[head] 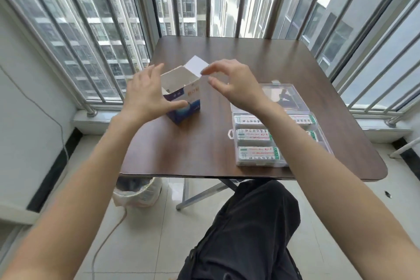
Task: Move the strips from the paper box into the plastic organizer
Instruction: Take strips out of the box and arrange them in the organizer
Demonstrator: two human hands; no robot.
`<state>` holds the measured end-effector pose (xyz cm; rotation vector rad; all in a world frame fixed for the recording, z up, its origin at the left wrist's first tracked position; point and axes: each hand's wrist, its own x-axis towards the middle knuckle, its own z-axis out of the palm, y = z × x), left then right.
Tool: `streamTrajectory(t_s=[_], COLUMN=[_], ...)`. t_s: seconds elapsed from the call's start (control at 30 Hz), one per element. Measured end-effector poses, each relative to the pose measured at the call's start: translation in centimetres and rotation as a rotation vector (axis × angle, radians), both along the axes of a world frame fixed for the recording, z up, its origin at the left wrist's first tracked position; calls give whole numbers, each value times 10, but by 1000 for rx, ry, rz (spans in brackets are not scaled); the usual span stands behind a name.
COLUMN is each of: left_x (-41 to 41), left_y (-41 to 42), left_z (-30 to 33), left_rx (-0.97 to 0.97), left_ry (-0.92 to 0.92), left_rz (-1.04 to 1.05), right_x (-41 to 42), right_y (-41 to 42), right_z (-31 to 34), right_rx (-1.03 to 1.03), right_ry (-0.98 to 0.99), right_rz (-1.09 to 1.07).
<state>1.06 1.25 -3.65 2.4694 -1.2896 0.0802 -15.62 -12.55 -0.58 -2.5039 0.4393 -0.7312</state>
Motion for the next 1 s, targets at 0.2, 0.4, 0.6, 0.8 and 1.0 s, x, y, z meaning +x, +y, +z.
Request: streamTrajectory(t_s=[0.2,0.4,0.6,0.8,1.0], left_x=[-5,-20,-40,-43,-52], left_y=[9,6,-3,-4,-4], left_z=[-16,-20,-16,-18,-16], left_rx=[-381,-597,-644,-632,-635], left_ry=[35,-250,-328,-302,-337], left_rz=[-119,-244,-342,-344,-387], right_x=[16,-6,-7,-15,-15], right_y=[3,25,35,36,38], right_z=[-16,-6,0,-5,-1], right_rx=[-303,-512,-480,-437,-345], right_ry=[39,-39,311,202,378], right_rz=[-22,-112,-220,-116,8])
